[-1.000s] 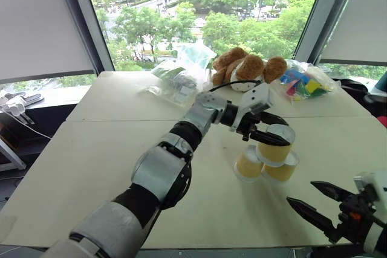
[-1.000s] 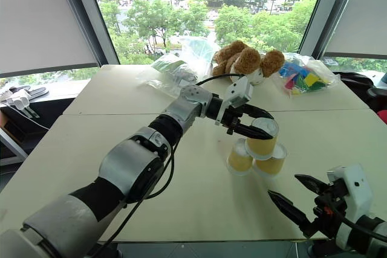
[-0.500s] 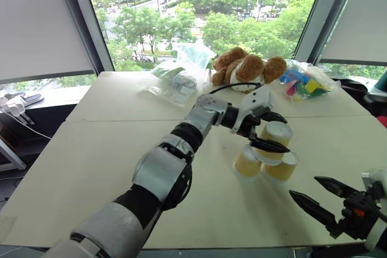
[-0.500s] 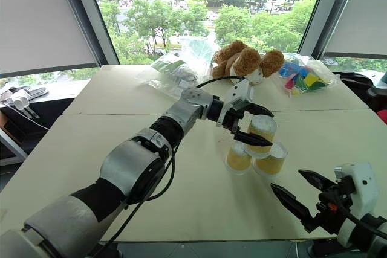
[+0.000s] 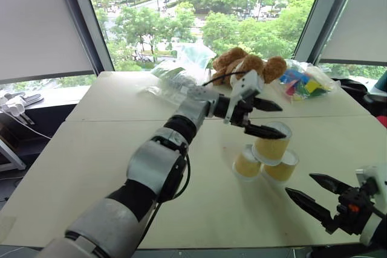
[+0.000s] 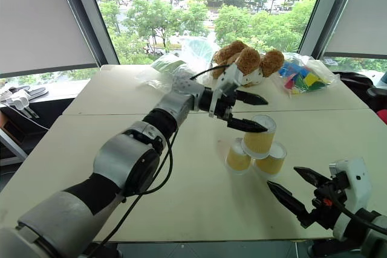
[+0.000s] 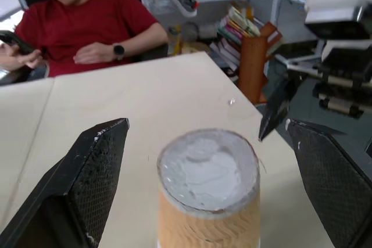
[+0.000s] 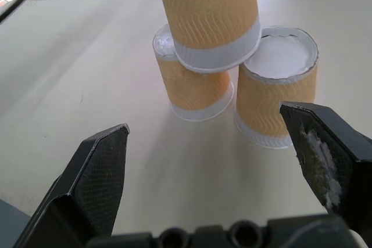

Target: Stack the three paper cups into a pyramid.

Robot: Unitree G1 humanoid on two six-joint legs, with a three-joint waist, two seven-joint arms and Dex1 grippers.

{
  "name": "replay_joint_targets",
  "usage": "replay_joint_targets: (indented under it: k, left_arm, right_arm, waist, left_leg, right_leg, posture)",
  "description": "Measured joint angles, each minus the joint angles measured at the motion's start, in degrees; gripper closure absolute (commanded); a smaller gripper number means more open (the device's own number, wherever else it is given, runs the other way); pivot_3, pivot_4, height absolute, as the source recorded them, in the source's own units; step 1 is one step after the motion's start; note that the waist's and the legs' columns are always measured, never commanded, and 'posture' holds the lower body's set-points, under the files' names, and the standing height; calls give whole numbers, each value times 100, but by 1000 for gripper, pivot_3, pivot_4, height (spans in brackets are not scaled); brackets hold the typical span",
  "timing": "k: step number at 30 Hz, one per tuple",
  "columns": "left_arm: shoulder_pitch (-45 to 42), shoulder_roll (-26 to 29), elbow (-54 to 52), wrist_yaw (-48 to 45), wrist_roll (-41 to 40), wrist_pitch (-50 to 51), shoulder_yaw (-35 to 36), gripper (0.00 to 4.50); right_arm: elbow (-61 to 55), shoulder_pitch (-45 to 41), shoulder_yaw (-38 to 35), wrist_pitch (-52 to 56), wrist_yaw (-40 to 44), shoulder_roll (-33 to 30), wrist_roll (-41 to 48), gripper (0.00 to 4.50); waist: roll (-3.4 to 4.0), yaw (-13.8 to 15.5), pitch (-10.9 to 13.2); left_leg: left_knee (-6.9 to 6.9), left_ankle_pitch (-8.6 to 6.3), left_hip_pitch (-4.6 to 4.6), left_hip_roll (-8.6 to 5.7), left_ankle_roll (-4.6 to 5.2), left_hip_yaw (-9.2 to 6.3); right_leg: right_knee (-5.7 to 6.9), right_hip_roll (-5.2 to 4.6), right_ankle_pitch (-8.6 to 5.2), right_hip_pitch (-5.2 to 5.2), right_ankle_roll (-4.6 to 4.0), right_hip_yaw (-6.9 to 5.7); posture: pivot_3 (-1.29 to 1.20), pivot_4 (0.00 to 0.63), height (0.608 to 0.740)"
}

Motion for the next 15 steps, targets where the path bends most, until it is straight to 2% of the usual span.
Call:
replay_joint_targets:
  k: [3, 6, 8, 10, 12, 15]
  left_arm:
    - [-10, 631, -284, -60, -175, 217, 213, 30]
    - [568, 1509, -895, -323, -221, 623, 184, 30]
    - [1424, 2150, -1724, -491, -218, 1136, 80, 30]
    - [3040, 2913, -3428, -529, -241, 2078, -122, 30]
    - [4597, 3404, -4894, -307, -295, 3021, -204, 30]
    - [5184, 3494, -5879, 37, -439, 3664, -247, 30]
  right_arm:
    - [24, 33, -14, 0, 21, -8, 11, 0]
    - [20, 233, -170, -6, 126, 36, 97, 0]
    - [32, 410, -305, -62, 210, 113, 99, 0]
    - [86, 507, -371, -148, 321, 214, 95, 0]
    - [269, 593, -384, -204, 390, 281, 18, 0]
    - [378, 571, -320, -243, 462, 291, -45, 0]
  waist:
    - [9, -42, -5]
    - [27, -123, -16]
    - [33, -160, -20]
    - [43, -217, -25]
    - [33, -208, -21]
    - [27, 23, -17]
  left_leg:
    - [-4, 0, 2, 3, 0, 0]
    - [-8, 0, 7, 3, 0, -2]
    - [-14, 0, 21, 4, 0, -3]
    - [-35, 0, 34, 4, 0, -2]
    - [-38, 0, 26, 1, 0, -18]
    - [16, 1, -13, -19, -2, -77]
  right_leg:
    - [5, 2, 0, -3, 1, 0]
    - [12, 2, 0, -3, 1, 1]
    - [24, 1, 0, -5, 0, 2]
    - [26, 0, 0, -14, -1, 14]
    - [30, 0, 5, -22, -9, 20]
    - [23, 10, 14, -27, -25, 20]
  posture:
    - [0, 150, 740]
    - [0, 150, 740]
    - [0, 150, 740]
    - [0, 150, 740]
    - [0, 150, 740]
    - [0, 150, 740]
